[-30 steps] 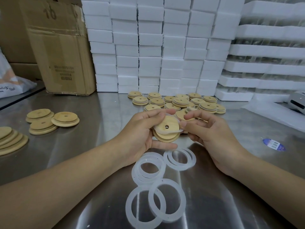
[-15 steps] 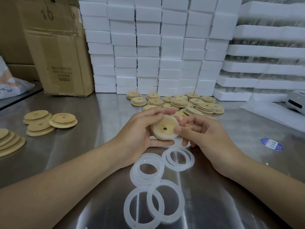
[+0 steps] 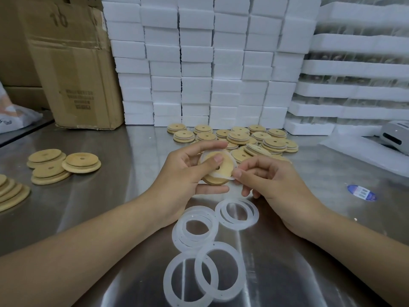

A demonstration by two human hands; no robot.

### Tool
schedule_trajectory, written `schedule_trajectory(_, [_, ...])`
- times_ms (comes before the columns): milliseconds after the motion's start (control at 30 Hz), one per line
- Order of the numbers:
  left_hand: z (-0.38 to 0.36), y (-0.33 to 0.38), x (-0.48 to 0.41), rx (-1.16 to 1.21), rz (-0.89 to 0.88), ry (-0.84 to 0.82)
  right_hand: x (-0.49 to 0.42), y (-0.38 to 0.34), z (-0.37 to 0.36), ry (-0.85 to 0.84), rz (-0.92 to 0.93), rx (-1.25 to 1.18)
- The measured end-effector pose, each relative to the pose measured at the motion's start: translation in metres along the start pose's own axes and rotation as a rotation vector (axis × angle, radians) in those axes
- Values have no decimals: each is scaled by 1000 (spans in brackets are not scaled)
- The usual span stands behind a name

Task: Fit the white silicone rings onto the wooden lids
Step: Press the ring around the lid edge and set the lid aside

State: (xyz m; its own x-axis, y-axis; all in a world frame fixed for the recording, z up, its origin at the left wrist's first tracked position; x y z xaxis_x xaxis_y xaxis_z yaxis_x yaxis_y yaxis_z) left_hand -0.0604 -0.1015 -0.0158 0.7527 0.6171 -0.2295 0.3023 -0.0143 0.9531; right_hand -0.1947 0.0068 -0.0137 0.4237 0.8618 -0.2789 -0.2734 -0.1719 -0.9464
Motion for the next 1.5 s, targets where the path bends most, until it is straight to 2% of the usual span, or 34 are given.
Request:
schedule_trajectory(400, [3,-1,0,51,-8,30,3,2,-16,-121,-43,27])
schedule_trajectory(700, [-7,3,-1,0,-15,-18,2,2,-8,-33,-32,44])
schedule_trajectory(833, [-11,4,-1,-20,-22,-43,5,0,-17,-136,-34,16])
schedule_trajectory(900, [-11,5,-1,-44,-33,-38,5,-1,-16,-126,-30,36])
schedule_trajectory(1133, [17,3,0,17,-31,195,2,-2,5,63,-1,55])
schedule_trajectory(1500, [21,7,4,-65,-50,242,3,-10,3,45,79,47])
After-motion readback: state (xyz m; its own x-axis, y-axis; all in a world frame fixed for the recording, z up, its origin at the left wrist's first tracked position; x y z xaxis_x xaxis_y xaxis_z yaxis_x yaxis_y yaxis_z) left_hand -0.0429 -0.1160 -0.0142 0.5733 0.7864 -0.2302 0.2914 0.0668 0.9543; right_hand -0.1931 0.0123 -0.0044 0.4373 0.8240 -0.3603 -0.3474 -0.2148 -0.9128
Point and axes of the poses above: each hand's wrist, its own x-axis away from the middle knuckle, its own z-axis out of the back of the hand, y = z × x, the point moved 10 cm from there along -x, towards the middle knuckle, and after that the axes turned 1 degree about z, right-handed, at the moved point
